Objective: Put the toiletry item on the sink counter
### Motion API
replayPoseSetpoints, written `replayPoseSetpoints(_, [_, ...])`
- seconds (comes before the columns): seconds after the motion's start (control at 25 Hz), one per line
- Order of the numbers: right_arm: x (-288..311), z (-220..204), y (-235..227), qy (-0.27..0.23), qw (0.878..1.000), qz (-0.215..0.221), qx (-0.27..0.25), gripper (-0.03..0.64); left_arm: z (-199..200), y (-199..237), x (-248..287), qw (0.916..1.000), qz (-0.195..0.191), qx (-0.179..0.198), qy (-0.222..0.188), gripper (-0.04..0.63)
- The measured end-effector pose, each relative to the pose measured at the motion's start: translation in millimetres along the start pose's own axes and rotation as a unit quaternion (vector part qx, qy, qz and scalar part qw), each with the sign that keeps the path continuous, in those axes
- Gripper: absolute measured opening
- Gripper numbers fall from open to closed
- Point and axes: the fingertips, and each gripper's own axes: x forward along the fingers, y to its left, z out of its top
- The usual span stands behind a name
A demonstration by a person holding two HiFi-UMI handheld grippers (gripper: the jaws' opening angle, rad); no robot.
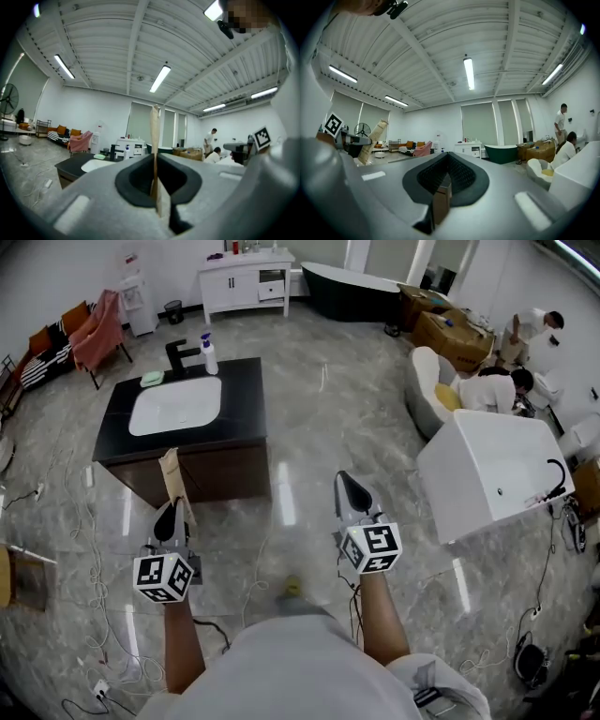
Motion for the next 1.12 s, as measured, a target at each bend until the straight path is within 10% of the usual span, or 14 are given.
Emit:
replayPoseSetpoints(0.64, [160.6,-3.9,-116.2,0.007,0.999,0.037,0.016,0.003,11.5,-5.2,198.4,0.9998,0.012,0.004,0.013,0.003])
replayPoseSetpoints(1.12, [257.8,-6.8,-121.2,0.004,1.000,0.028,0.009,0.003,13.8,46.9,293.2,0.9998,-0.009,-0.002,0.015,0.003])
